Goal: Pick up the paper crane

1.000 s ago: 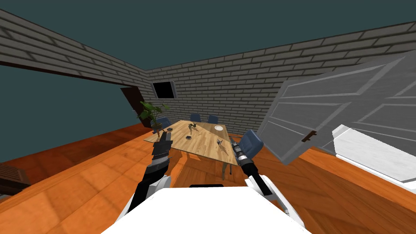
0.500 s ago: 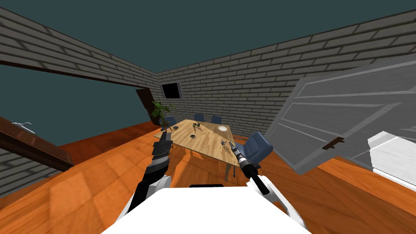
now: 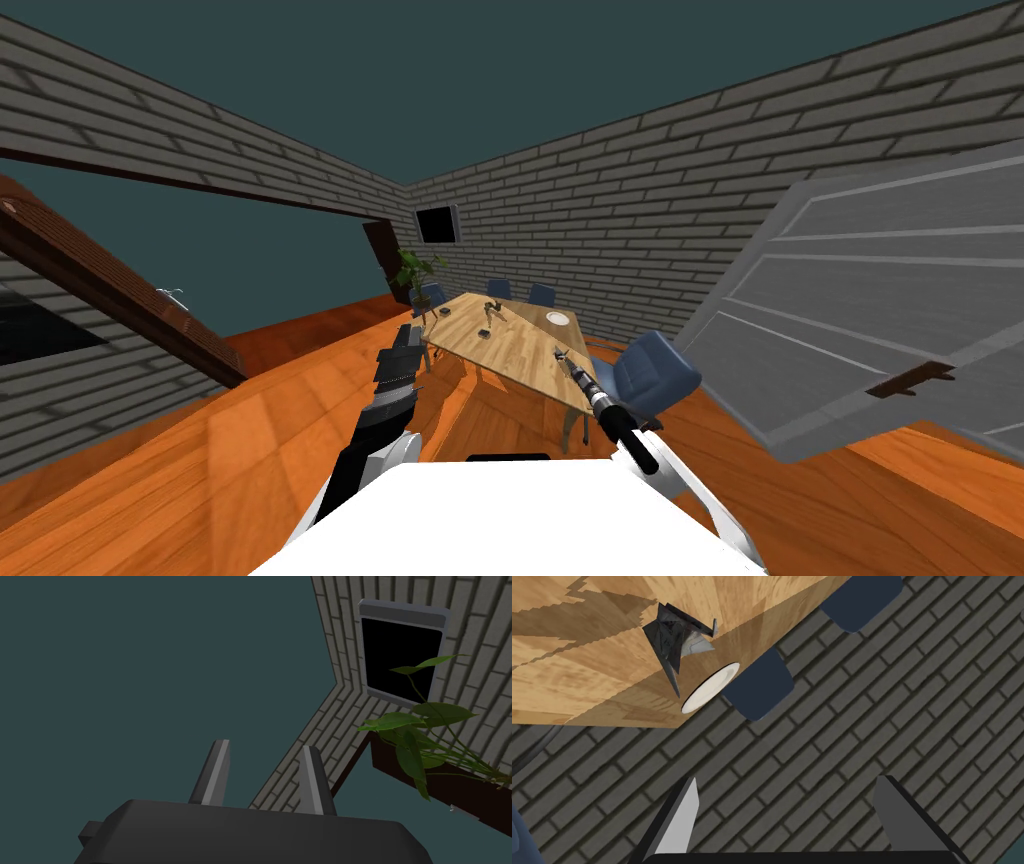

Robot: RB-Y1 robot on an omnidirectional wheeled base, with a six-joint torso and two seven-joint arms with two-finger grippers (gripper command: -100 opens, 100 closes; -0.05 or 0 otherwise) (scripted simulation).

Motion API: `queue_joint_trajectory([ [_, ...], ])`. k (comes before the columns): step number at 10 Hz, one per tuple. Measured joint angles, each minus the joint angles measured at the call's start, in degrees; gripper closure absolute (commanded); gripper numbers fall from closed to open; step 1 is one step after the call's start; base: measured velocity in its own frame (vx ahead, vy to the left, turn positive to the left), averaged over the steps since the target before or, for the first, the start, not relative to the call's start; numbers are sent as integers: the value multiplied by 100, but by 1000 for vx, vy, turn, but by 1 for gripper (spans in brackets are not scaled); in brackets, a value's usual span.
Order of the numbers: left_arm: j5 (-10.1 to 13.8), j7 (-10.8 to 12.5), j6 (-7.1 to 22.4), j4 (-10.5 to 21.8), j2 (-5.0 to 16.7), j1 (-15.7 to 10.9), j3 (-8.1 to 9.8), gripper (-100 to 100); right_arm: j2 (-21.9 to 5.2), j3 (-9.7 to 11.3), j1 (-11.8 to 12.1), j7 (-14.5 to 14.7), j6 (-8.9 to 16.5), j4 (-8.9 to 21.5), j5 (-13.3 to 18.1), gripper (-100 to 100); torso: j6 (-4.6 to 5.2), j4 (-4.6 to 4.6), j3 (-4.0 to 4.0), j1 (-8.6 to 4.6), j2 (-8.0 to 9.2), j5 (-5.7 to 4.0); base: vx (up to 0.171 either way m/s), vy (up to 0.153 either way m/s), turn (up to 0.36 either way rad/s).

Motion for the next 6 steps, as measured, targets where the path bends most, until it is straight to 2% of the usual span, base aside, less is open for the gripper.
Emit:
queue_joint_trajectory([
  [3,0,0,0,0,0,-1,-1,0,-295,204,10,301,457,255,248,-100,-5,0,-1,7,-1,1,-2,44,180],
  [4,0,0,0,0,0,0,0,0,-462,230,40,358,629,238,236,-100,2,0,0,0,-1,1,4,47,269],
  [5,0,0,0,0,0,-1,-1,0,-664,294,7,437,778,390,268,-100,-4,0,-2,3,-3,0,1,34,131],
  [6,0,0,0,0,0,0,0,0,-726,332,19,508,892,462,322,-100,2,0,-1,0,-1,0,3,47,278],
])
